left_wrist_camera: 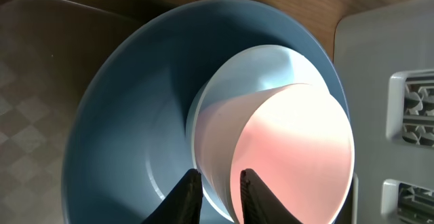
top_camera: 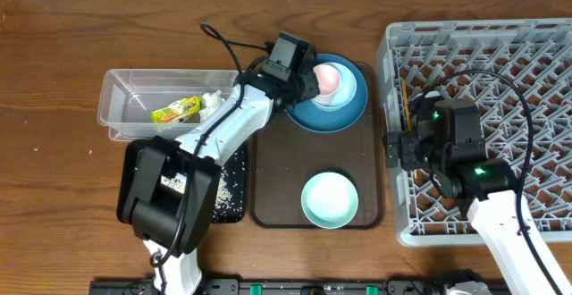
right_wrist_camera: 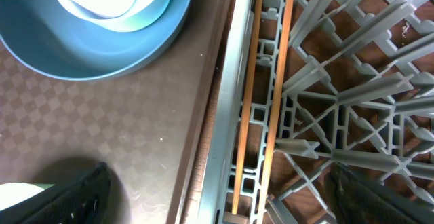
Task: Sort waste into correct bins and load items into the dishwasher rack
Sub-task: 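Grasp the pink cup rim with the left gripper and lift, then tilt the cup toward the right gripper and grasp it with right gripper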
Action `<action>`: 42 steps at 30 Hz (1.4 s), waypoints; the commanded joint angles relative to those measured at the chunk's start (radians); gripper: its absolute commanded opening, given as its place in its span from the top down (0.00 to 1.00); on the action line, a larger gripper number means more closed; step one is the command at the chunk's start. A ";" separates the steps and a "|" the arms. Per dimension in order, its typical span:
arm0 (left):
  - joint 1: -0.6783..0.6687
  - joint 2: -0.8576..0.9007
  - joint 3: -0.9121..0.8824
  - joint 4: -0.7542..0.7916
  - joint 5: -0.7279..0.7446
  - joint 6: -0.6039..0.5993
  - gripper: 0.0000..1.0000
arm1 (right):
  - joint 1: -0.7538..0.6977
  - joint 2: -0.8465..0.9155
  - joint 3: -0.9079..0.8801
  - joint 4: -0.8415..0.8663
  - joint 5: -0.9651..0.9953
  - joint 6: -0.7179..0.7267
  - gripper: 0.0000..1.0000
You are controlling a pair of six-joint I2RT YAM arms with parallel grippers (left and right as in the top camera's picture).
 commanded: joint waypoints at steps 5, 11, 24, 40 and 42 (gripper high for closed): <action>-0.005 0.011 0.005 -0.019 -0.016 0.002 0.79 | 0.003 0.000 0.014 0.002 0.006 -0.012 0.01; -0.007 0.011 0.005 -0.020 -0.016 0.002 0.85 | 0.003 0.000 0.014 0.002 0.006 -0.012 0.01; -0.005 0.010 0.004 -0.018 -0.016 0.002 0.94 | 0.003 0.000 0.014 0.000 0.006 -0.012 0.01; 0.068 -0.188 0.004 -0.020 0.222 0.002 0.94 | 0.003 -0.002 0.014 -0.006 0.006 -0.012 0.01; 0.091 -0.232 0.004 -0.045 0.346 0.002 0.94 | 0.003 -0.003 0.014 -0.009 0.002 -0.012 0.01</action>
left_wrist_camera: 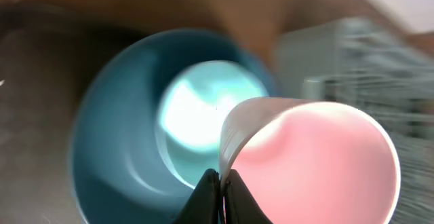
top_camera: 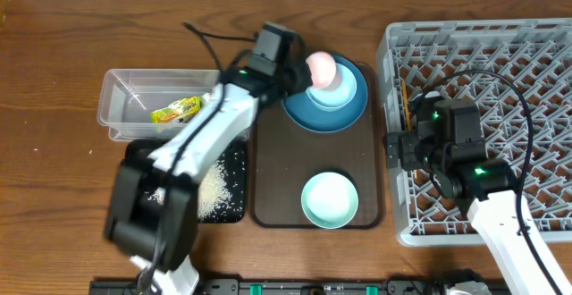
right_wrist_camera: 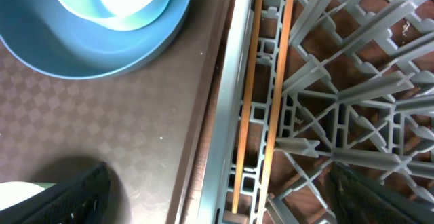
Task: Sort waste into correct bins and load items into the dishwasher rack
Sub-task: 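Tilt the cup toward the right gripper and grasp it with right gripper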
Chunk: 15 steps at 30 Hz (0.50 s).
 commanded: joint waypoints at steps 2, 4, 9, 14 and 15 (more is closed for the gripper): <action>0.054 -0.128 0.008 -0.058 0.332 0.002 0.94 | 0.003 -0.006 0.014 -0.005 -0.030 -0.012 0.01; 0.079 -0.159 0.008 -0.110 0.468 0.017 0.93 | 0.003 -0.023 0.015 -0.001 -0.092 -0.012 0.01; 0.142 -0.201 0.008 -0.190 0.824 0.139 0.94 | 0.003 -0.174 0.023 0.018 -0.315 -0.041 0.01; 0.187 -0.201 0.007 -0.195 1.041 0.156 0.93 | 0.003 -0.418 0.028 0.030 -0.481 -0.060 0.01; 0.188 -0.201 0.008 -0.194 1.068 0.156 0.94 | 0.003 -0.472 0.028 0.029 -0.513 -0.060 0.01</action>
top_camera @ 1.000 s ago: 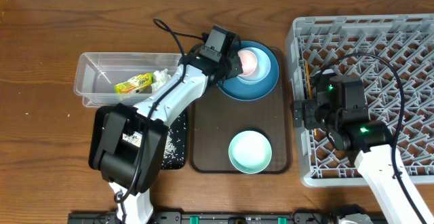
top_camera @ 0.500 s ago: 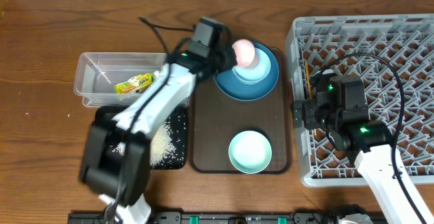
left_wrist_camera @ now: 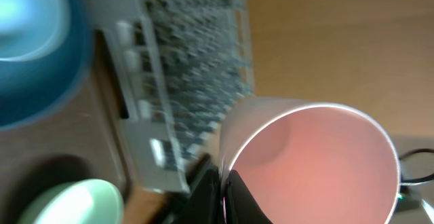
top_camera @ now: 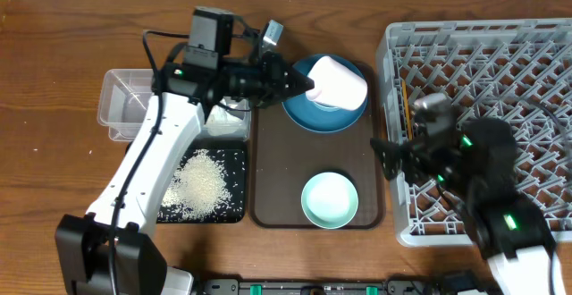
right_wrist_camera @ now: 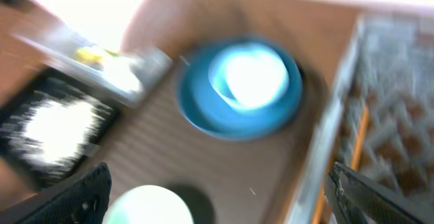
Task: Sort waste into correct bins and load items into the dishwasher rack
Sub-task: 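Tilt the cup toward the right gripper and grasp it with right gripper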
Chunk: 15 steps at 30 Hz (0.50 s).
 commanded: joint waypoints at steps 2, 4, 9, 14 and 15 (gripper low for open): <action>0.008 -0.011 0.007 0.000 0.271 0.041 0.94 | 0.003 -0.172 0.022 -0.008 -0.195 -0.028 0.01; -0.011 -0.011 0.007 0.000 0.327 0.041 0.94 | 0.003 -0.214 0.022 -0.018 -0.203 -0.024 0.01; -0.073 -0.011 0.007 0.000 0.356 0.042 0.94 | 0.003 -0.225 0.022 -0.032 -0.242 -0.025 0.01; -0.141 -0.011 0.007 0.001 0.356 0.042 0.94 | 0.003 -0.182 0.022 -0.001 -0.346 -0.041 0.01; -0.152 -0.011 0.007 0.001 0.354 0.045 0.94 | 0.003 -0.171 0.022 0.009 -0.369 -0.054 0.01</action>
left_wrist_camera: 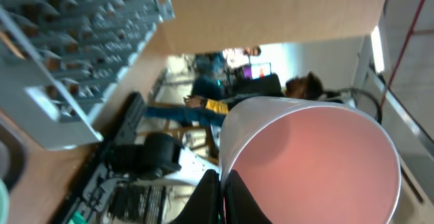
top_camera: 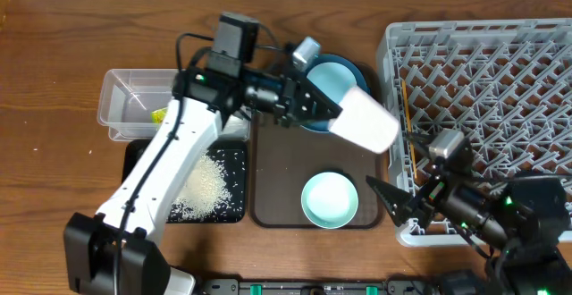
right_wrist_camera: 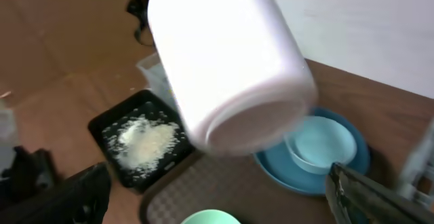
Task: Sort waste into correct bins and load items into the dishwasher rack
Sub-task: 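Tilt the cup toward the right gripper and grasp it with right gripper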
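Observation:
A white cup with a pink inside (top_camera: 365, 119) hangs tipped on its side above the brown tray's (top_camera: 277, 192) right edge, beside the grey dishwasher rack (top_camera: 483, 80). My left gripper (top_camera: 323, 109) is shut on its rim; in the left wrist view the fingertips (left_wrist_camera: 211, 195) pinch the cup's (left_wrist_camera: 319, 156) wall. My right gripper (top_camera: 395, 202) stands open at the rack's front left corner, facing the cup's base (right_wrist_camera: 230, 68), nothing between its fingers (right_wrist_camera: 68, 197). A light blue bowl (top_camera: 323, 79) sits on a blue plate (top_camera: 350, 70). A mint bowl (top_camera: 329, 199) rests on the tray.
A clear bin (top_camera: 125, 98) with a yellow-green wrapper stands at the left. In front of it lies a black tray (top_camera: 231, 207) with rice (top_camera: 201, 183). Thin orange chopsticks (top_camera: 403, 105) lie along the rack's left edge.
The left gripper has carried the cup from over the blue plate rightward and nearer, to beside the rack. The right gripper has moved toward the table's front and now faces the cup.
First my left fingers straddled the rim of the cup, which stood in the light blue bowl on the plate. Then they were shut on the rim with the cup raised, then tipped sideways over the plate. The right gripper stayed open over the chopsticks, then rose.

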Action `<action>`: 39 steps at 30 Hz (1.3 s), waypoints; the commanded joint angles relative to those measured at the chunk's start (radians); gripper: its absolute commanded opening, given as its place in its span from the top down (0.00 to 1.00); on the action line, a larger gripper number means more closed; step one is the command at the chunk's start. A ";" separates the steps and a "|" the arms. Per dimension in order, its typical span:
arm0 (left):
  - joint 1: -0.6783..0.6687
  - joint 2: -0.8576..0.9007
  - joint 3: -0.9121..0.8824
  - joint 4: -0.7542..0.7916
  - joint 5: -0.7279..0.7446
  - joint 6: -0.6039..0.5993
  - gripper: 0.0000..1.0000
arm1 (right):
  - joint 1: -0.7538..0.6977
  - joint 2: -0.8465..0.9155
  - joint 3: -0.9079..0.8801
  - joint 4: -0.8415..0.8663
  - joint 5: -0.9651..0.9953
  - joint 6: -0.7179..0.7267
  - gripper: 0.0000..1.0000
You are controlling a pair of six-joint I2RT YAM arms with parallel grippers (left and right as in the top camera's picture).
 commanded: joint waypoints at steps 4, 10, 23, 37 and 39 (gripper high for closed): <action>-0.046 -0.011 0.007 0.002 0.039 0.029 0.94 | 0.003 0.070 0.006 0.095 -0.199 -0.043 0.04; -0.048 -0.011 0.007 0.002 0.039 0.029 0.94 | 0.003 0.154 0.006 0.167 -0.238 -0.042 0.49; -0.048 -0.011 0.007 0.001 0.039 0.032 0.94 | 0.003 0.238 0.006 0.267 -0.289 -0.039 0.20; -0.048 -0.011 0.007 0.001 0.039 0.032 0.94 | 0.003 0.237 0.006 0.322 -0.267 -0.039 0.30; -0.048 -0.011 0.007 0.001 0.039 0.032 0.94 | 0.003 0.237 0.006 0.327 -0.267 -0.039 0.35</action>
